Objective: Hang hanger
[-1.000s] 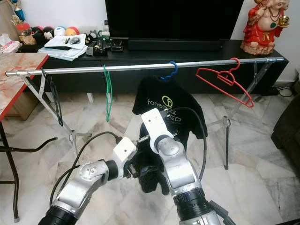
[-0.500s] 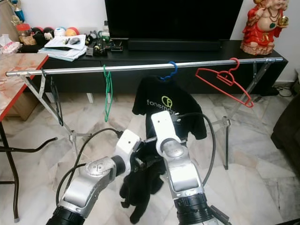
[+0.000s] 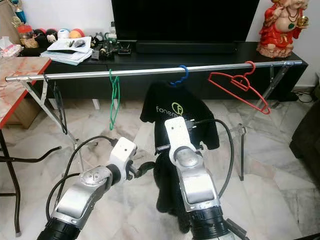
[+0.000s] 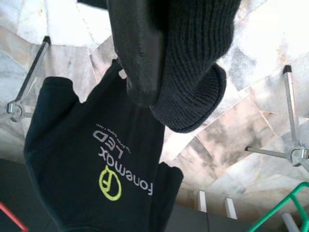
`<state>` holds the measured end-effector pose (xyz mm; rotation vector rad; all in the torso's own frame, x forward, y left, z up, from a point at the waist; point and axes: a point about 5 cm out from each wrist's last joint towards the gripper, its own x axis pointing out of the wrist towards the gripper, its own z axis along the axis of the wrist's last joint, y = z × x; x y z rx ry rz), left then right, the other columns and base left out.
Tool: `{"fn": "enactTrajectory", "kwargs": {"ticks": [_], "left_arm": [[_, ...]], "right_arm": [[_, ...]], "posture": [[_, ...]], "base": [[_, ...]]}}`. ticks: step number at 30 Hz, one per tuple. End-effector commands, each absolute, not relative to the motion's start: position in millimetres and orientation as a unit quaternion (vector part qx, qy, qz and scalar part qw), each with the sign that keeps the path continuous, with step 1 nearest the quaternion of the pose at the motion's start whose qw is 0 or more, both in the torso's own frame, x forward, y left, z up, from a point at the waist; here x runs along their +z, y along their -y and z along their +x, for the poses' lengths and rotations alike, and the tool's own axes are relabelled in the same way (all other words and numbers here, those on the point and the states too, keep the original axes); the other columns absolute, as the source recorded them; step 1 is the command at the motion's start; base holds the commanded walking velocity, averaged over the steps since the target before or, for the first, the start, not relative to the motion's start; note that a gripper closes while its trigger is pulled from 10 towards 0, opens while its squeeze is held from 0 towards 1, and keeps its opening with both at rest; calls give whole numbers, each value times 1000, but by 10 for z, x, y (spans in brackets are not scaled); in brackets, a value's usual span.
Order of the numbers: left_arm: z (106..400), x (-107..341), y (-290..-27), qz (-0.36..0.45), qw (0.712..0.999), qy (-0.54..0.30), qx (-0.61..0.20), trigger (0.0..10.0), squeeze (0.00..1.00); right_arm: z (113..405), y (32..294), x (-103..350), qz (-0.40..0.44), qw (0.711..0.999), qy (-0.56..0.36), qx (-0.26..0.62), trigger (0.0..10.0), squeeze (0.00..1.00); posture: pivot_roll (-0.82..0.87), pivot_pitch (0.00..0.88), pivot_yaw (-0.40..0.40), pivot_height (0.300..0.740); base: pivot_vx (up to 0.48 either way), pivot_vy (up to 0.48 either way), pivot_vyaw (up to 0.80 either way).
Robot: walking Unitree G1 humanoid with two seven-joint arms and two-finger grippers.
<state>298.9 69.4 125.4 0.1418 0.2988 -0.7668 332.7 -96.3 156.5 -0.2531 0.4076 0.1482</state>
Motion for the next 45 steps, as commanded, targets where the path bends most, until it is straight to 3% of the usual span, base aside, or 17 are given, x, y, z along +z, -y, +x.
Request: {"fn": "enactTrajectory", "kwargs": {"ticks": [1, 3, 11, 19, 26, 37, 45], "left_arm": [[2899, 1287, -599, 69, 894, -142, -419, 10000, 0], [2844, 1310, -553, 67, 883, -143, -442, 10000, 0], [2882, 1408, -454, -16, 897, -139, -418, 10000, 0], [2996, 1443, -476, -60, 935, -142, -320, 10000, 0], [3029, 1442, -516, -53, 942, -145, -297, 10000, 0], [3101, 1330, -746, 35, 956, -168, -240, 10000, 0], [3127, 1354, -733, 23, 960, -150, -234, 10000, 0]], "right_arm": [[3331, 939, 1667, -111, 974, -182, 80, 10000, 0], [3333, 894, 1729, -106, 975, -170, 95, 10000, 0], [3278, 673, 1812, -71, 975, -157, 142, 10000, 0], [3261, 619, 1785, -68, 975, -161, 138, 10000, 0], [3270, 635, 1770, -68, 975, -163, 132, 10000, 0], [3283, 691, 1769, -73, 976, -164, 121, 10000, 0], [3257, 671, 1770, -78, 974, -166, 135, 10000, 0]], "posture": [[-68, 84, -10, 740], [-68, 82, -9, 740], [-68, 77, -12, 740], [-62, 68, -9, 740], [-62, 69, -5, 740], [-62, 85, -1, 740], [-66, 88, 0, 740]], "base": [[0, 0, 0], [0, 0, 0], [0, 0, 0], [0, 0, 0], [0, 0, 0], [0, 0, 0], [0, 0, 0]]}}
